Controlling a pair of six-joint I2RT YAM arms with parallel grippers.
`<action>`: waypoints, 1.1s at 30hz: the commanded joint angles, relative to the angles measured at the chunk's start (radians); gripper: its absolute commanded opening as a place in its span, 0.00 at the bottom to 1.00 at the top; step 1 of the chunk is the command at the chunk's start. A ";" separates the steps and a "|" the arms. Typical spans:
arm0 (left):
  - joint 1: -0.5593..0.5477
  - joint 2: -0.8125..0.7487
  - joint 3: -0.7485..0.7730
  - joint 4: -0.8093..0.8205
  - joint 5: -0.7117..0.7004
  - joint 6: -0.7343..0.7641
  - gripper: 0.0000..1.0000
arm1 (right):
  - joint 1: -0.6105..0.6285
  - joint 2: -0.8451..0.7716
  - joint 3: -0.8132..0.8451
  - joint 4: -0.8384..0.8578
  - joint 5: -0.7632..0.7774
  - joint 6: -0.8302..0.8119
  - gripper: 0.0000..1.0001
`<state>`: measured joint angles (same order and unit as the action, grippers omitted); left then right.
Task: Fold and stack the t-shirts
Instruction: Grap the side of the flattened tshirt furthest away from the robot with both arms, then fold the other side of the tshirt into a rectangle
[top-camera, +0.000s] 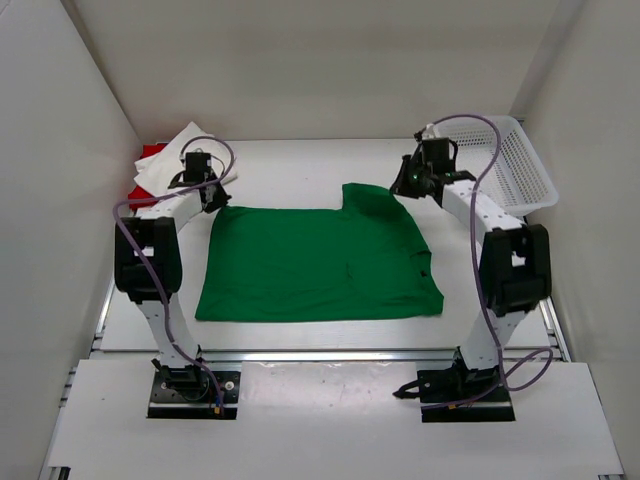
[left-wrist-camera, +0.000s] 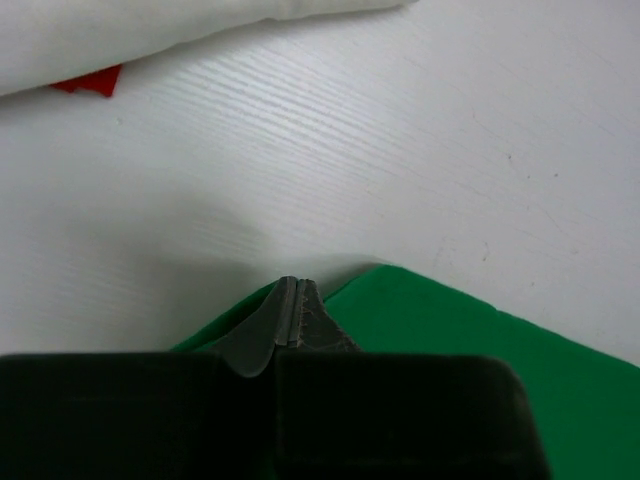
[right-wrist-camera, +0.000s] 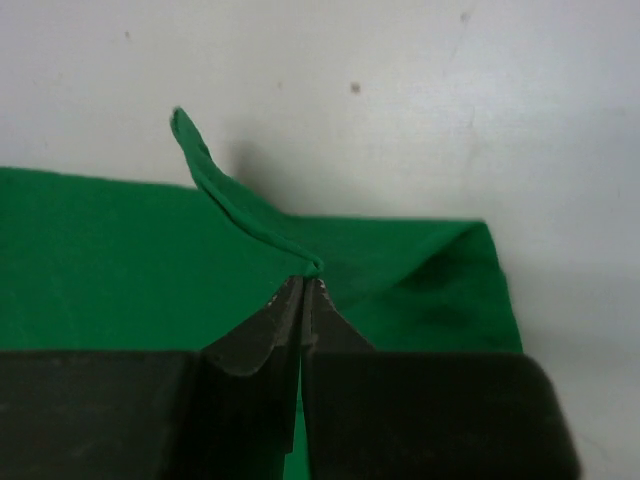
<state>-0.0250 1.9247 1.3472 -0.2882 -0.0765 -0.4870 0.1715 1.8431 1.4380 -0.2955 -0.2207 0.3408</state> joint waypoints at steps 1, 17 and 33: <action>0.020 -0.110 -0.045 0.020 0.032 -0.012 0.00 | 0.002 -0.119 -0.158 0.127 0.024 0.043 0.00; 0.045 -0.372 -0.302 0.037 0.015 0.001 0.00 | 0.026 -0.691 -0.634 0.118 0.069 0.056 0.00; 0.112 -0.518 -0.497 0.023 0.078 0.002 0.00 | -0.102 -1.005 -0.938 0.067 -0.026 0.139 0.00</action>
<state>0.0856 1.4586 0.8696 -0.2619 -0.0132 -0.4965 0.0956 0.8730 0.5285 -0.2493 -0.2054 0.4507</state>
